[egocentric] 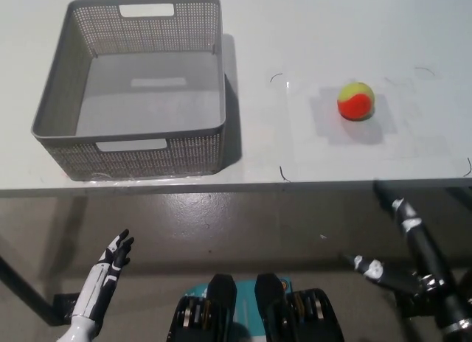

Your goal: Use the right hand to pick up a tennis ball and put it into a container on the left side

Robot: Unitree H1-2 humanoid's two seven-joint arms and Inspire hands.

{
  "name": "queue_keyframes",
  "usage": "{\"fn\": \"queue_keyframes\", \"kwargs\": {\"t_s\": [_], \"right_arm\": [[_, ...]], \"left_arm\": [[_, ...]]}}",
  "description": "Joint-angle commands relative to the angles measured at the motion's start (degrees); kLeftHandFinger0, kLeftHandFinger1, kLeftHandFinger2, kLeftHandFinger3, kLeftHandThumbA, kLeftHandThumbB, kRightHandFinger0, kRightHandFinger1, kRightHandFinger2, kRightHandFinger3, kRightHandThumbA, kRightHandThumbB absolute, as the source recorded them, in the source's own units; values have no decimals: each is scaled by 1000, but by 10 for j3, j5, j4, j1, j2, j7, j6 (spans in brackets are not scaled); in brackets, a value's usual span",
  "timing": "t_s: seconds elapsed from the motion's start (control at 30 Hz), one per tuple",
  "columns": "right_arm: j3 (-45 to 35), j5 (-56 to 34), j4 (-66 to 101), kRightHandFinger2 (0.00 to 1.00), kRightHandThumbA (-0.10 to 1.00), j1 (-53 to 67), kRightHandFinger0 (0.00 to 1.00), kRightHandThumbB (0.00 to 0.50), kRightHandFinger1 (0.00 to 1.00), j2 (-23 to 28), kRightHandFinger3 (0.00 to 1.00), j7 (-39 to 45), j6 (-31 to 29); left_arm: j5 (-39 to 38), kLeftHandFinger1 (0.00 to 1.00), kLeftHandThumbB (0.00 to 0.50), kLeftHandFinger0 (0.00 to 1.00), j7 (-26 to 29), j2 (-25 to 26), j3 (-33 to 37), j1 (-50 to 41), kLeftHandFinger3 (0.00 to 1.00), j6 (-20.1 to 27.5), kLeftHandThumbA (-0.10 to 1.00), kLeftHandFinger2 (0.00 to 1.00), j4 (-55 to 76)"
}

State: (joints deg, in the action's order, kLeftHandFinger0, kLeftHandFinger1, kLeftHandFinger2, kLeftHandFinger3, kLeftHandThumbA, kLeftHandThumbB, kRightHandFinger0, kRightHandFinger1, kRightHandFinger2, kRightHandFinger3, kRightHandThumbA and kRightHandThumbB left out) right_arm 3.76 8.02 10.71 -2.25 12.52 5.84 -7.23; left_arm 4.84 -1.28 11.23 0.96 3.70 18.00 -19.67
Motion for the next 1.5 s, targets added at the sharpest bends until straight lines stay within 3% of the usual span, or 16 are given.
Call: {"fn": "queue_keyframes", "kwargs": {"t_s": [0.0, 0.1, 0.37, 0.6, 0.83, 1.0, 1.3, 1.37, 1.47], "right_arm": [[-37, 81, 138, 1000, 1000, -25, 1000, 377, 1000, 27, 1000, -7, 74], [-54, 105, 180, 1000, 1000, -56, 1000, 409, 1000, 33, 1000, -5, 112], [-40, 208, 193, 1000, 1000, -191, 1000, 356, 1000, 85, 1000, 58, 222], [5, 239, 114, 1000, 1000, -330, 1000, 399, 1000, 131, 1000, 120, 299], [54, 249, -18, 1000, 1000, -453, 1000, 433, 1000, 156, 1000, 144, 305], [95, 255, -118, 1000, 1000, -533, 1000, 498, 1000, 160, 1000, 176, 328], [144, 234, -335, 1000, 1000, -645, 1000, 458, 1000, 131, 1000, 200, 310], [146, 230, -376, 1000, 1000, -661, 1000, 482, 1000, 121, 1000, 198, 313], [148, 223, -433, 1000, 1000, -682, 1000, 477, 1000, 110, 1000, 203, 308]], "left_arm": [[8, 1000, 320, 1000, -4, 10, 2, 9, 1000, 30, 1000, 1000, 10], [6, 1000, 318, 1000, -5, 9, 2, 8, 1000, 31, 1000, 1000, 10], [3, 1000, 300, 1000, -6, 7, 1, 10, 1000, 33, 1000, 1000, 5], [5, 1000, 301, 1000, -6, 9, 0, 9, 1000, 32, 1000, 1000, 6], [8, 1000, 301, 1000, -5, 9, 1, 10, 1000, 34, 1000, 1000, 4], [9, 1000, 319, 1000, -6, 9, 1, 9, 1000, 35, 1000, 1000, 5], [12, 1000, 293, 1000, -4, 10, -1, 9, 1000, 44, 1000, 1000, 1], [11, 1000, 301, 1000, -6, 10, -1, 7, 1000, 39, 1000, 1000, 5], [11, 1000, 294, 1000, -6, 11, -1, 8, 1000, 42, 1000, 1000, 3]]}}
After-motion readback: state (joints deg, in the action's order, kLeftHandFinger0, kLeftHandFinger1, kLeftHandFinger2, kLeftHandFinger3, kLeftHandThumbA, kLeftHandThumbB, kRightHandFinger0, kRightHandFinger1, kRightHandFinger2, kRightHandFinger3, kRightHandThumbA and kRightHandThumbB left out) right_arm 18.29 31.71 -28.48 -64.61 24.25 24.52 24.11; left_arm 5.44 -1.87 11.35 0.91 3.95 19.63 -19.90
